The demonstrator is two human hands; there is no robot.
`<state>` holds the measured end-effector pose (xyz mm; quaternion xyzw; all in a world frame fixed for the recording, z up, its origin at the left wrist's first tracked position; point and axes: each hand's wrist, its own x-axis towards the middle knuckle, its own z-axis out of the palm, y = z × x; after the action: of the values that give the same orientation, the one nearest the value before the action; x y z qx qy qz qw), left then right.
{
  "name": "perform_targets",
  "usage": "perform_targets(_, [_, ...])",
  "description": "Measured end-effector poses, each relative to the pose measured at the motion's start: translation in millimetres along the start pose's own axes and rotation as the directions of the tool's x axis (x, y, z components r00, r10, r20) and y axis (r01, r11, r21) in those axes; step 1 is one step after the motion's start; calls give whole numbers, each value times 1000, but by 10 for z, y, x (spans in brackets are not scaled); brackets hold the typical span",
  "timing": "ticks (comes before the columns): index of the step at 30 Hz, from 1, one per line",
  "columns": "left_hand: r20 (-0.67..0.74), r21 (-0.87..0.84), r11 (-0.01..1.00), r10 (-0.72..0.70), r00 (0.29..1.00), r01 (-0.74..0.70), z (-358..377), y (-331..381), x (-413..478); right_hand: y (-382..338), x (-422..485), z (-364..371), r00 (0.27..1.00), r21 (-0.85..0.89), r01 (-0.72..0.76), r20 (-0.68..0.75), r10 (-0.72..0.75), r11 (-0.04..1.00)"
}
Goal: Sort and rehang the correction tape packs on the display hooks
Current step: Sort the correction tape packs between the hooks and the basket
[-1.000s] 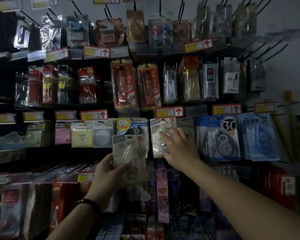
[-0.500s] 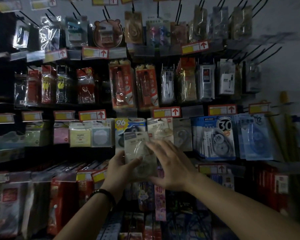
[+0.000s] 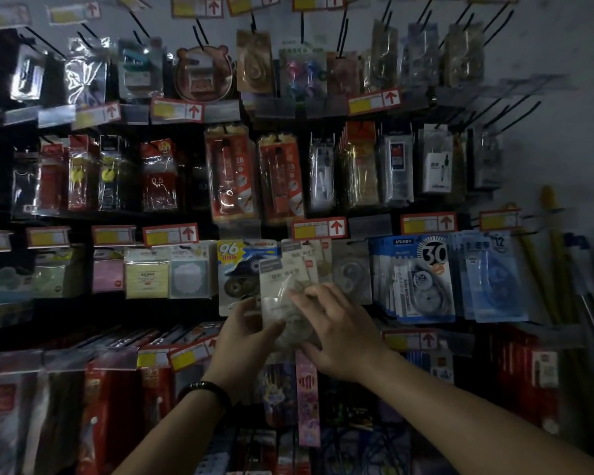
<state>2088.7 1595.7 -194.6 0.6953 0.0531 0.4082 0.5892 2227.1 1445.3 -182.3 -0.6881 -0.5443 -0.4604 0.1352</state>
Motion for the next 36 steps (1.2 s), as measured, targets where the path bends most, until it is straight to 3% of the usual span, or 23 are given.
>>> perform_targets(7, [1,371,923,109,994,-102,27,53,-110,151,168,61,982,-98,-188,3,190,977])
perform_targets(14, [25,553,819,165,986,-152,-53,24,-122,247,220,103,990,-192,-132,-78,119,972])
perform_targets(27, [88,639,748,161,983,-180,-118,-127,-167,232,356,115,969,-226,-208,83,232,951])
perform_targets(32, [158,684,700,132,979,-205,-185,-238,-364,157,288,114,953,-135,-260,126,277,956])
perform_targets(36, [191,713,682,31,981,-161,-306,-404,-724,0,14,71,942,-28,-302,145,302,953])
